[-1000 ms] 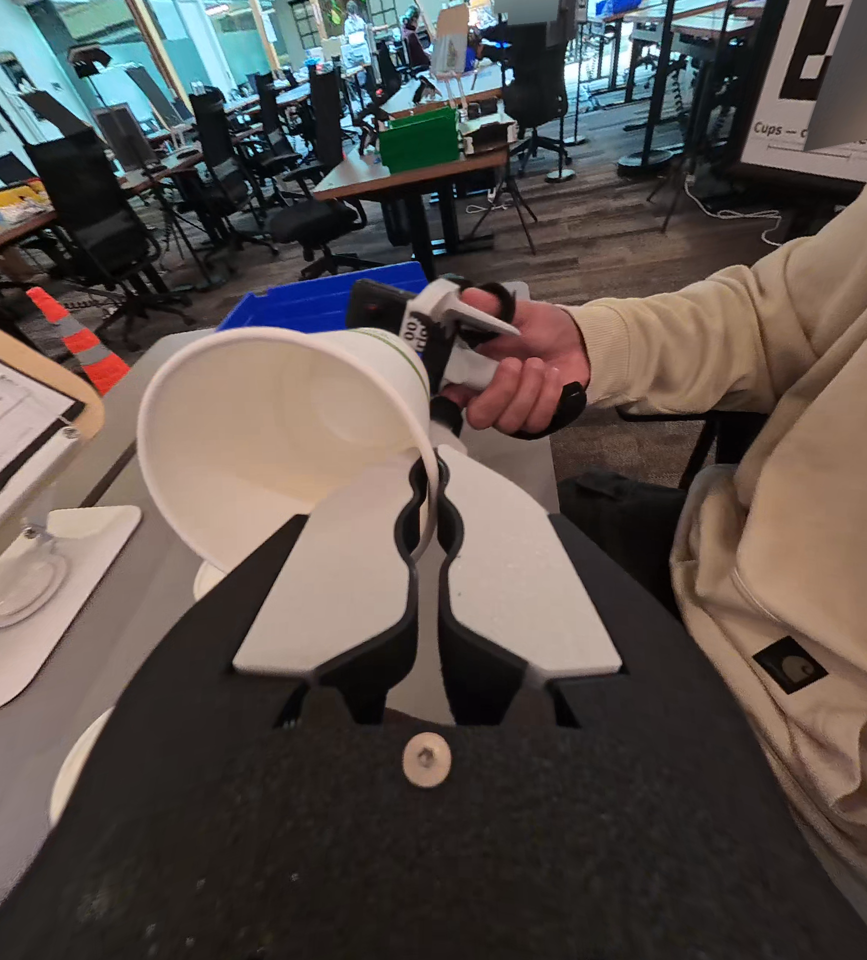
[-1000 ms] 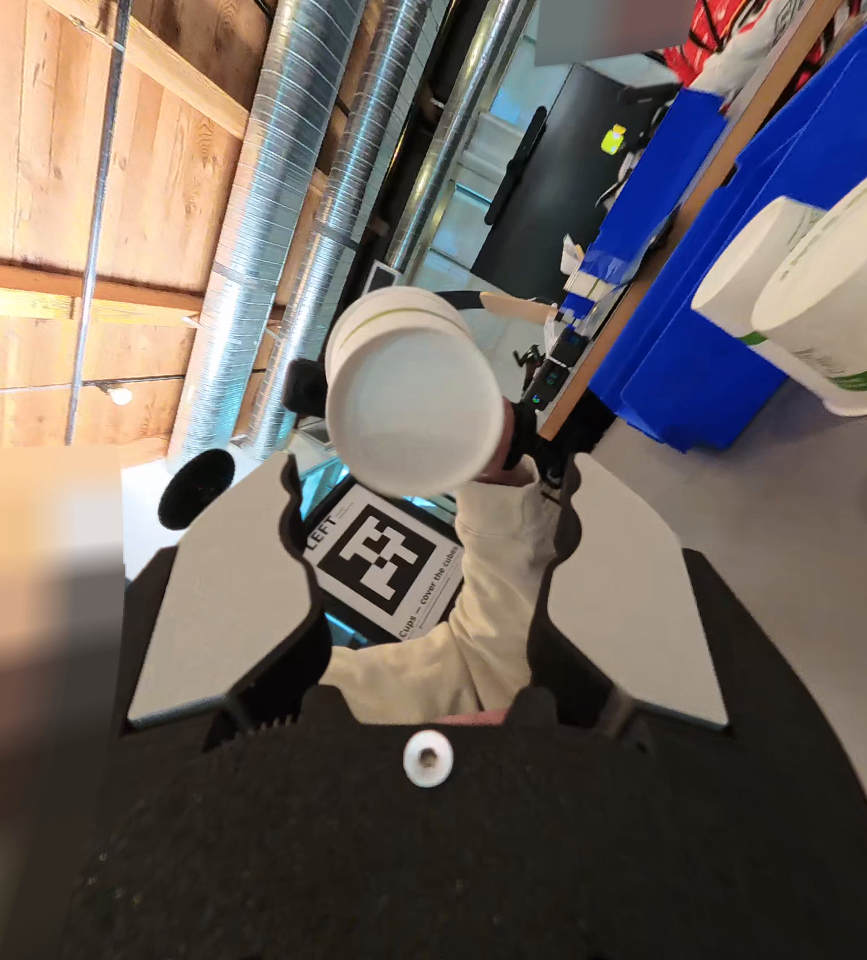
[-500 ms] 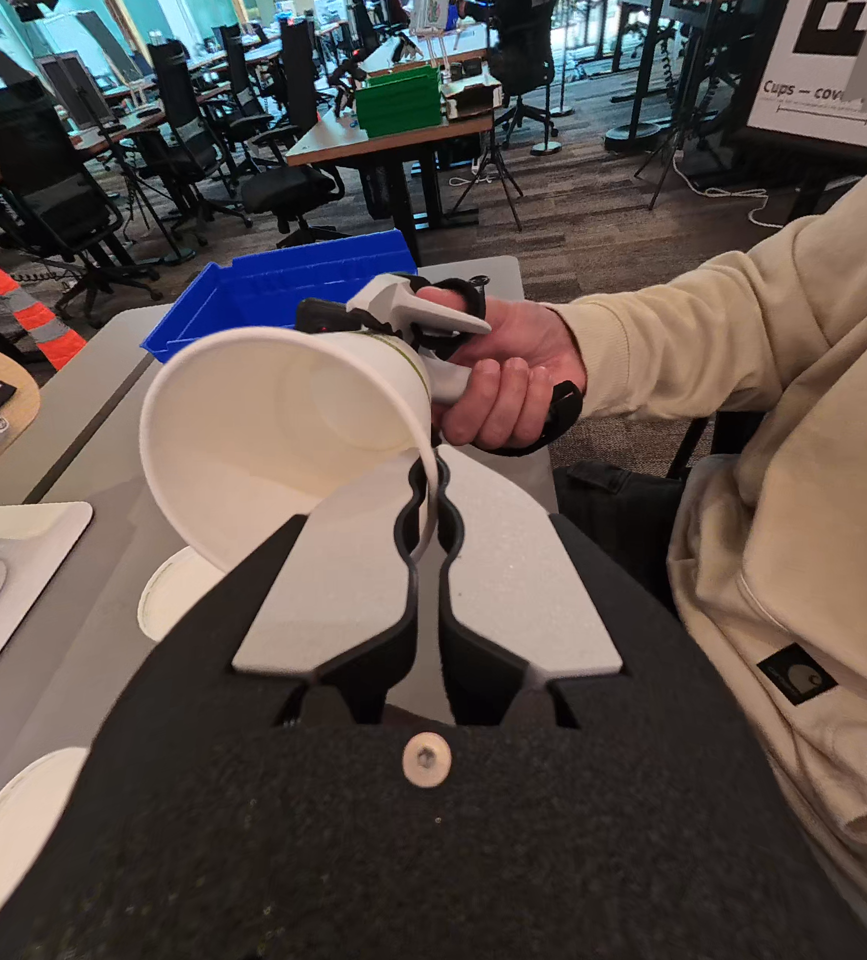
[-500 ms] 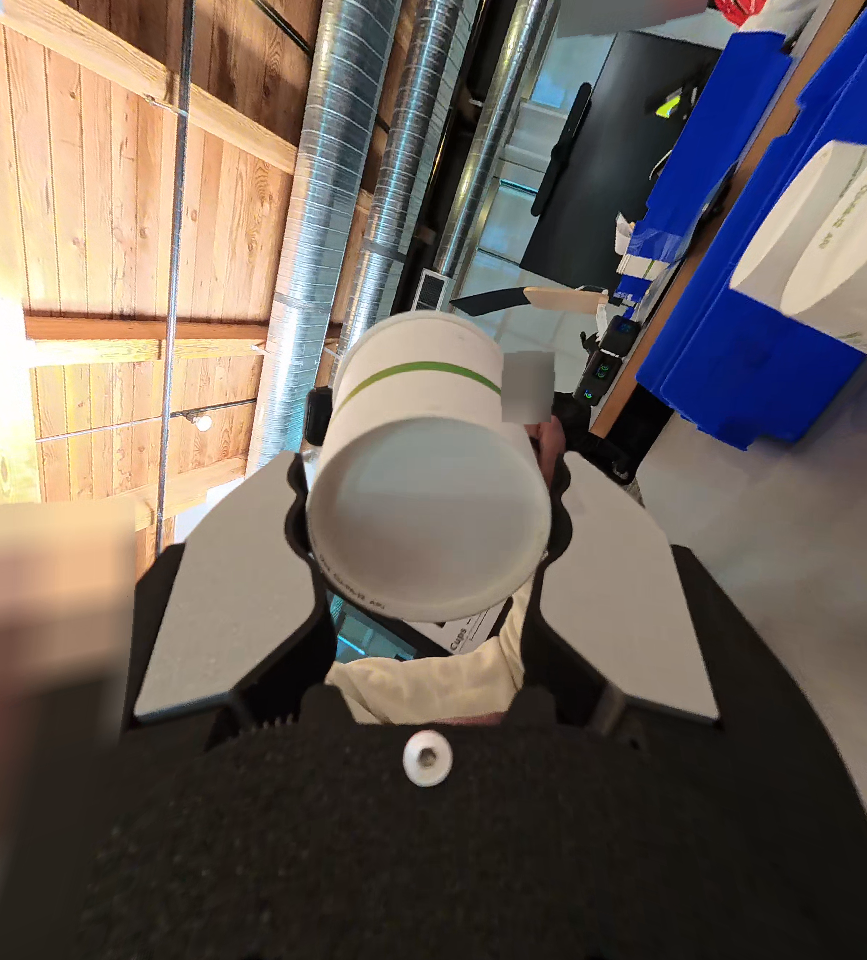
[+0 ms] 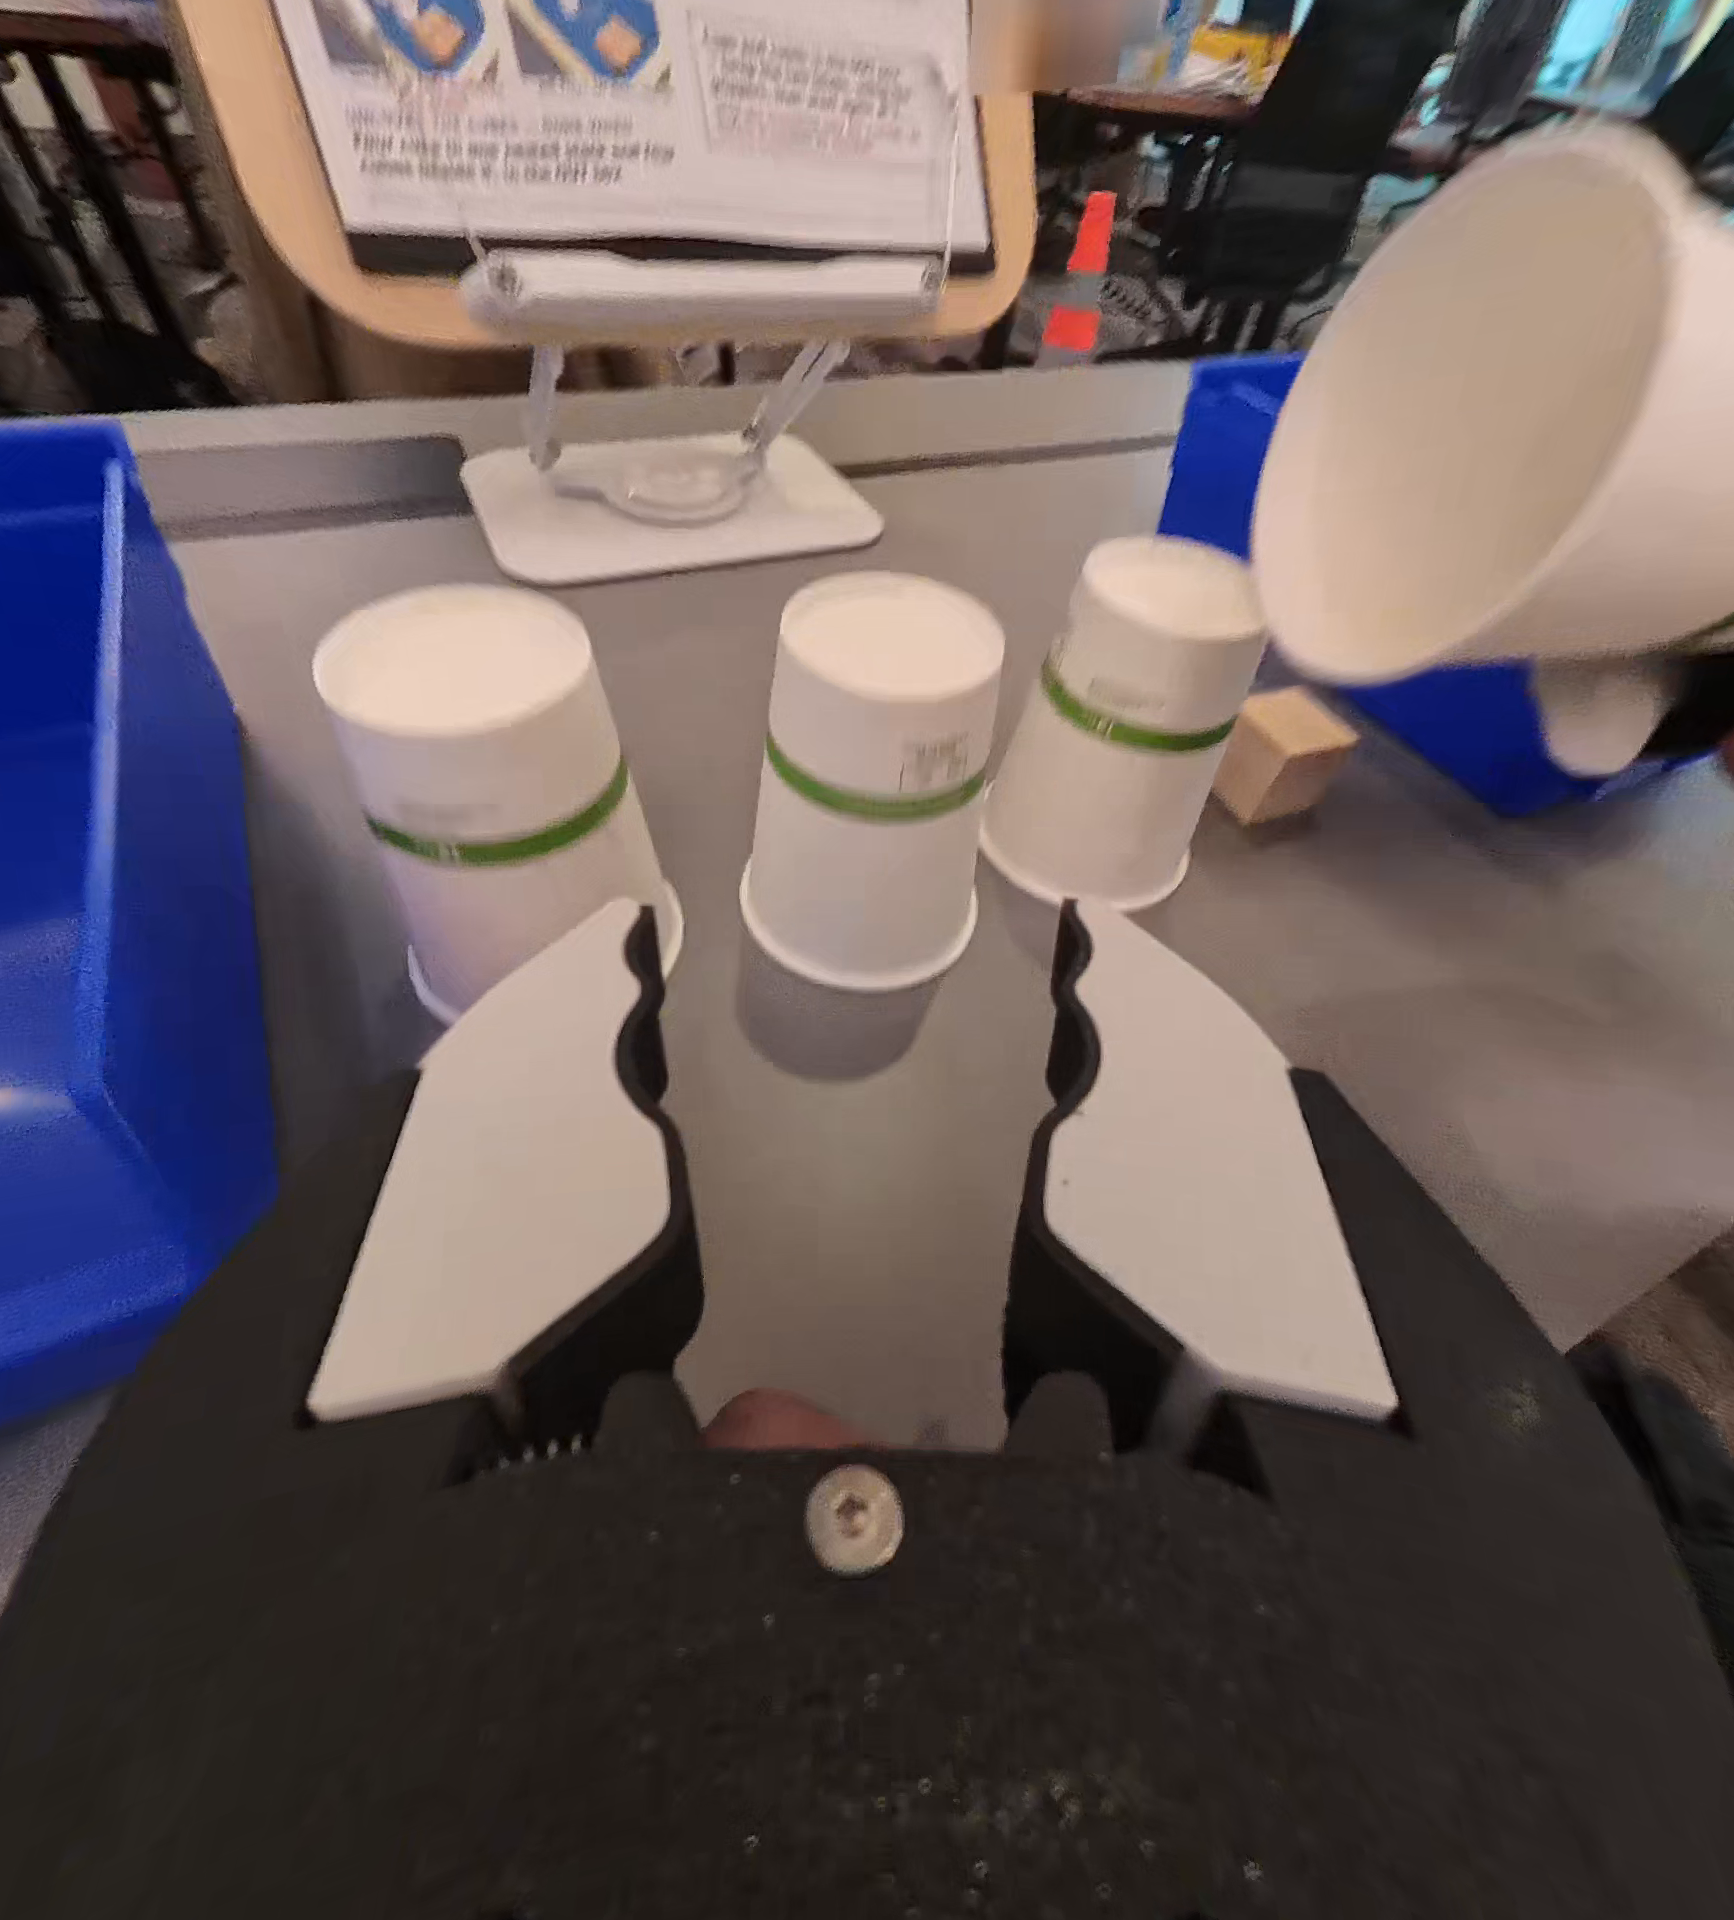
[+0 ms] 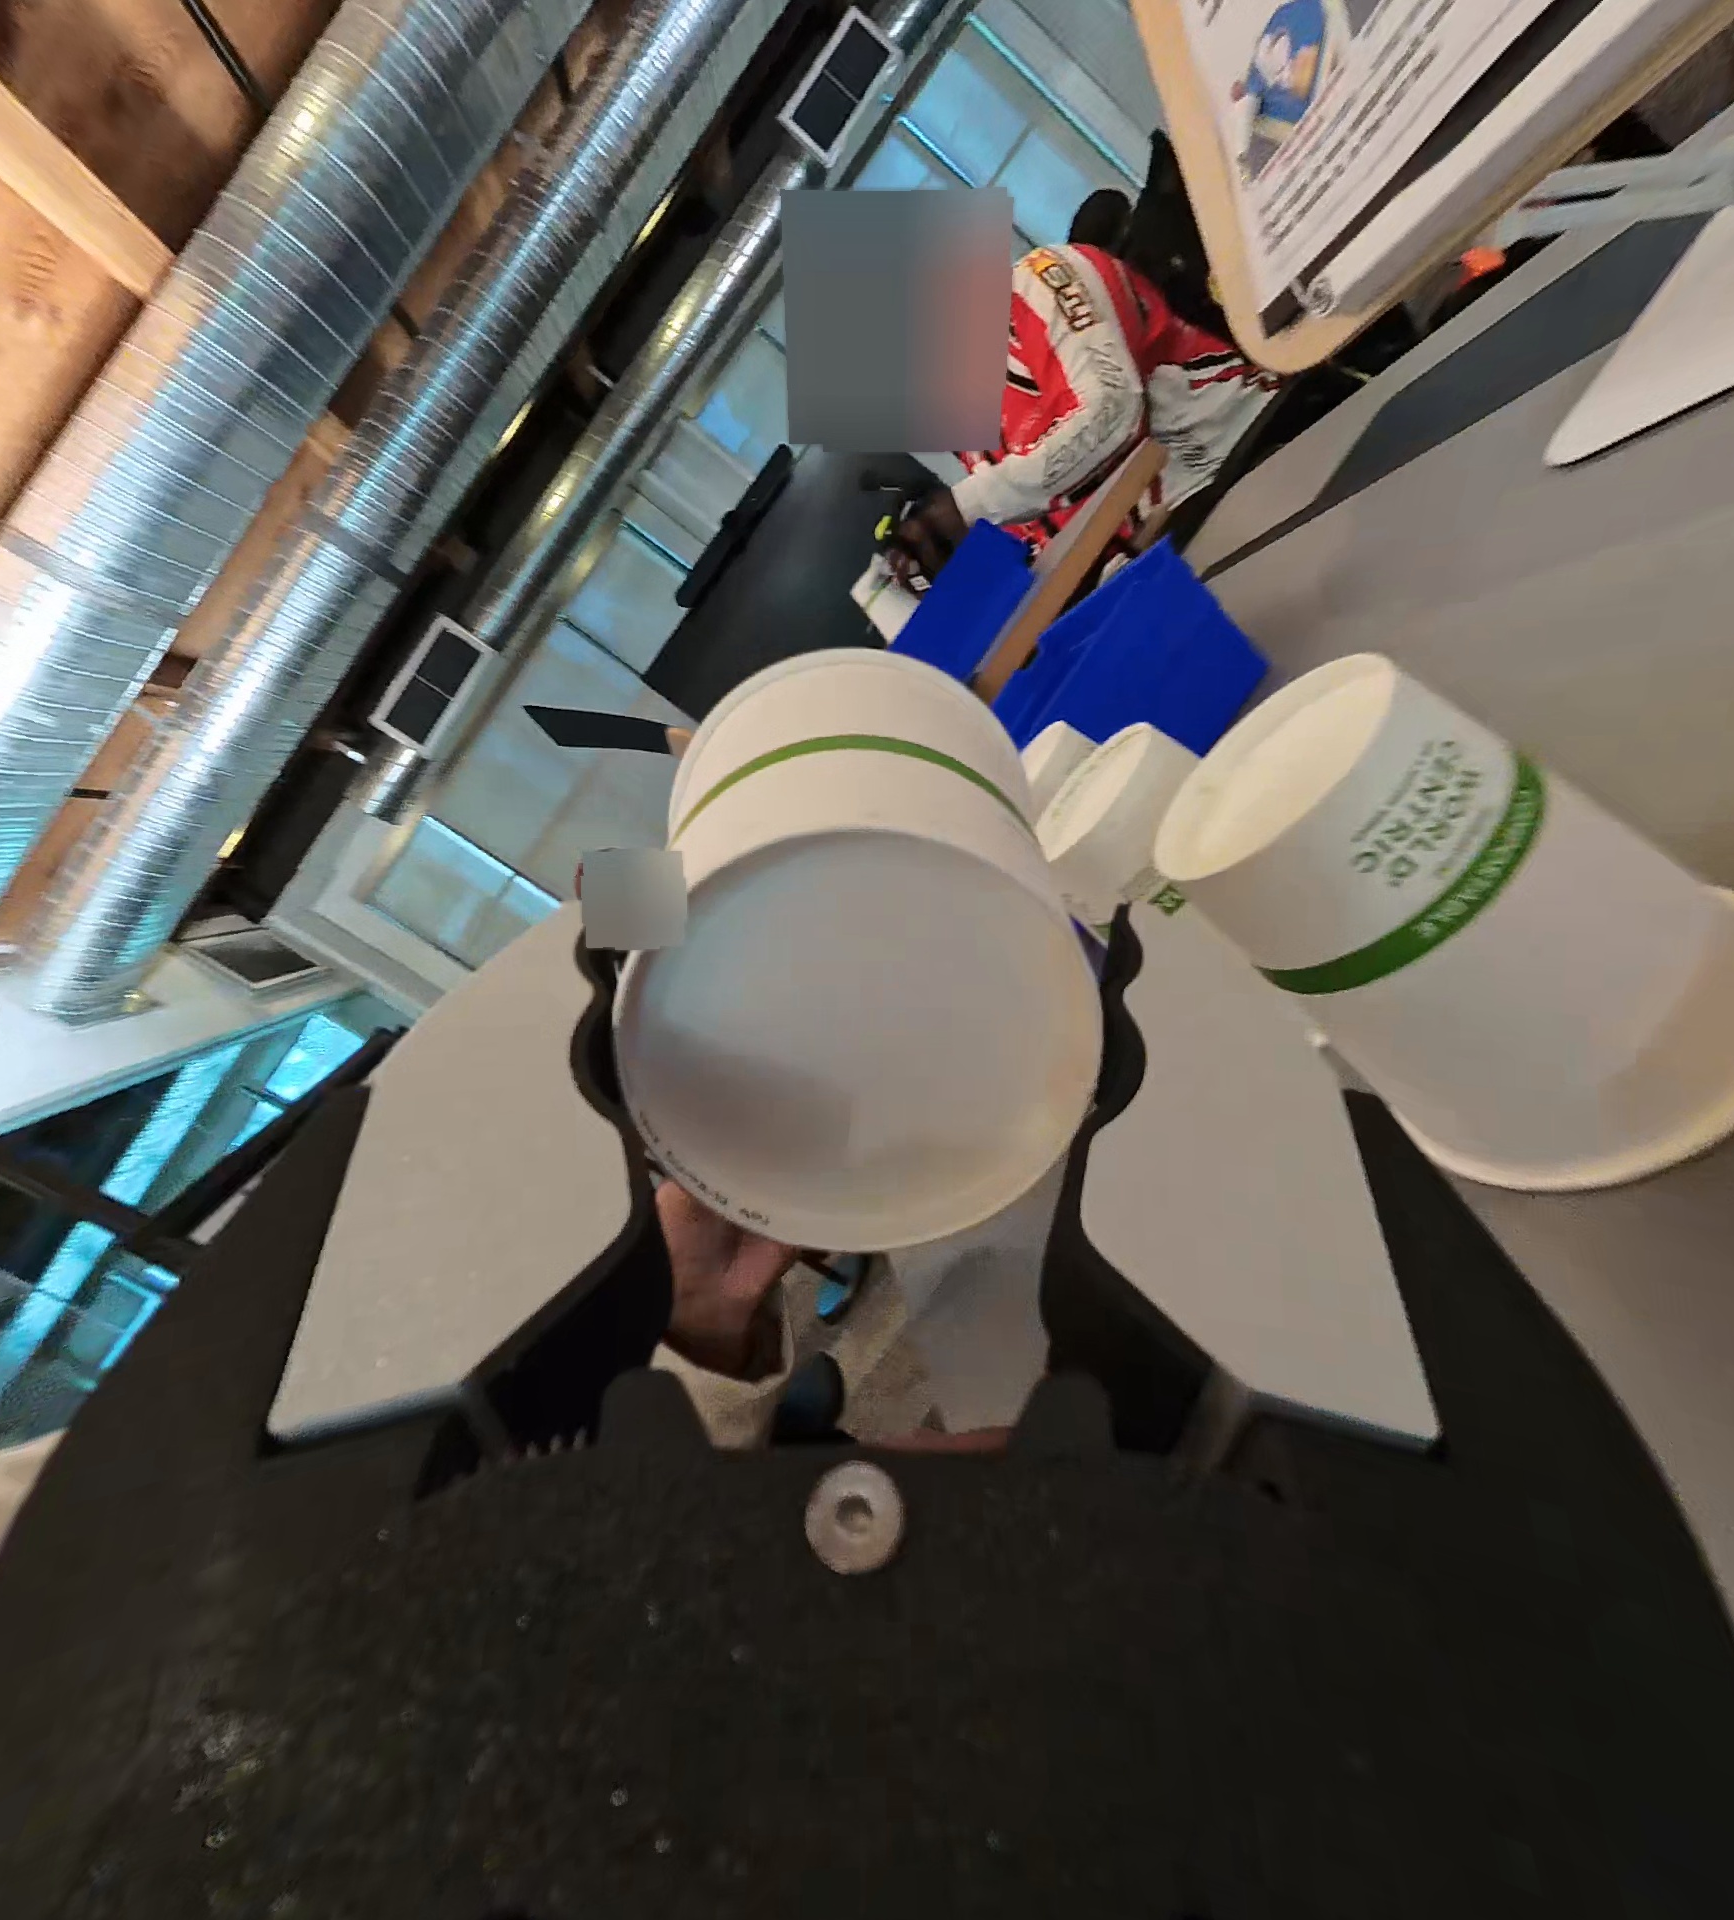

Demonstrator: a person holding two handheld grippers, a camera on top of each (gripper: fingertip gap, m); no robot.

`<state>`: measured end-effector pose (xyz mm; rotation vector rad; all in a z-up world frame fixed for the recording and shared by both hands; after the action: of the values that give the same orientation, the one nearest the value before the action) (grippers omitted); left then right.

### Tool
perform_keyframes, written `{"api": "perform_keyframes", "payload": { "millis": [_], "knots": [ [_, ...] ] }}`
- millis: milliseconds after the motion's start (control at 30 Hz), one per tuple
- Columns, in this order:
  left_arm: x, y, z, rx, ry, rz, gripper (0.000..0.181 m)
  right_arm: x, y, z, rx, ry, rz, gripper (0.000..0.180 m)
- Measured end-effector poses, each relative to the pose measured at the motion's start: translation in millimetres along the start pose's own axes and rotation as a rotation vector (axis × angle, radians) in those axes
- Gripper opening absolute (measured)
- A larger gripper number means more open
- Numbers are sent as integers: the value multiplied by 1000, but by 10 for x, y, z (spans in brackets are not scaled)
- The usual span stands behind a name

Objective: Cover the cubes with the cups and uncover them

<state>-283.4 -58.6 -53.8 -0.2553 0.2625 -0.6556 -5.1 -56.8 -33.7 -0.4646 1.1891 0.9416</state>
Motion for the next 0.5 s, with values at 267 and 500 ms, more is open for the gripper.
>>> {"api": "perform_keyframes", "payload": {
  "millis": [267, 500],
  "knots": [
    [99, -54, -129, 25, 90, 34, 65, -336, -234, 455, -128, -459, -404, 89],
    [126, 23, -206, -14, 82, -6, 63, -167, -135, 1018, -648, -816, -1036, 90]
  ]
}}
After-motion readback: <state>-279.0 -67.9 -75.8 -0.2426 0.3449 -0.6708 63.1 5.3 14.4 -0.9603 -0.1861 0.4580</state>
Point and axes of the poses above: each gripper's, where its closed fingertips meet, y out along the fingers, z out of its top, x = y × z across the jaws, the point moved 7 cm from there along -y, back along the fingers, and after that the axes turned 15 degrees about y, right-handed, at the moved point
